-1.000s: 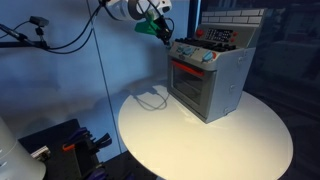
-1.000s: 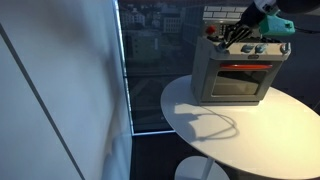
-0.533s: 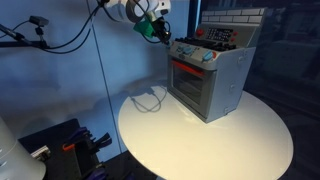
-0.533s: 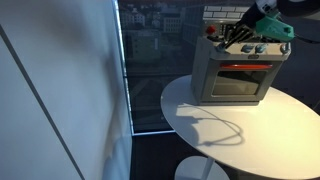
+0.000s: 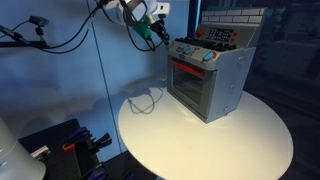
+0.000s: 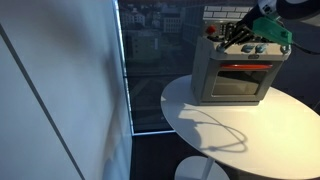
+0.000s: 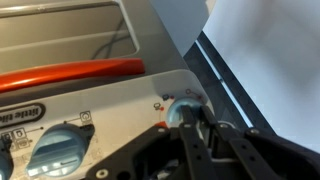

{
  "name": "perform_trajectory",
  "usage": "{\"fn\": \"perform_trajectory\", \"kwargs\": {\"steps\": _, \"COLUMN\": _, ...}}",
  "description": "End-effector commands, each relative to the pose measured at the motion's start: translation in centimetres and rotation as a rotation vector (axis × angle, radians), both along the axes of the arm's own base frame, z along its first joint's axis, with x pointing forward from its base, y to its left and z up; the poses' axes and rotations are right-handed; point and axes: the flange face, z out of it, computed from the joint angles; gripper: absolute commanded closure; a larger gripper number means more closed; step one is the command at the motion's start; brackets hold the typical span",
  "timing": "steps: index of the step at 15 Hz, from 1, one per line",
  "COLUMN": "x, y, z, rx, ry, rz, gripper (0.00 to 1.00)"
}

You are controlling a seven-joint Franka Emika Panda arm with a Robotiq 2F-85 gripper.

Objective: Turn the far right blue stove dial a little to the right

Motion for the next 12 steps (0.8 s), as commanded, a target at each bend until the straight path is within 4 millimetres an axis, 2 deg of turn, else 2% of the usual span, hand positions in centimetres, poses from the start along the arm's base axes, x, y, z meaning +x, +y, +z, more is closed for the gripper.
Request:
{"fn": "perform_trajectory", "kwargs": {"steps": 1, "x": -1.18, "y": -0.25, "z": 2.01, "rx": 0.098, "ry": -0.028, "rz": -0.074, "gripper": 0.96}}
{"fn": "perform_trajectory", "kwargs": {"steps": 7, "x": -1.44, "y": -0.3, "z": 1.91, "rx": 0.167, "ry": -0.031, "rz": -0.12, "gripper": 0.94}}
{"fn": "perform_trajectory", "kwargs": {"steps": 8, "x": -1.48, "y": -0.31, "z": 1.95, "rx": 0.173, "ry": -0.028, "rz": -0.122, "gripper": 0.88}}
{"fn": "perform_trajectory", "kwargs": {"steps": 9, "x": -1.52, "y": -0.33, "z": 1.95, "rx": 0.174, "ry": -0.024, "rz": -0.121, "gripper": 0.61}}
{"fn": "perform_trajectory", "kwargs": {"steps": 10, "x": -1.58, "y": -0.41, "z": 1.94, "rx": 0.172, "ry": -0.022, "rz": -0.121, "gripper": 0.6}}
{"fn": "perform_trajectory", "kwargs": {"steps": 12, "x": -1.9, "y": -0.38, "z": 2.8, "rx": 0.168, "ry": -0.028, "rz": -0.112, "gripper": 0.45}}
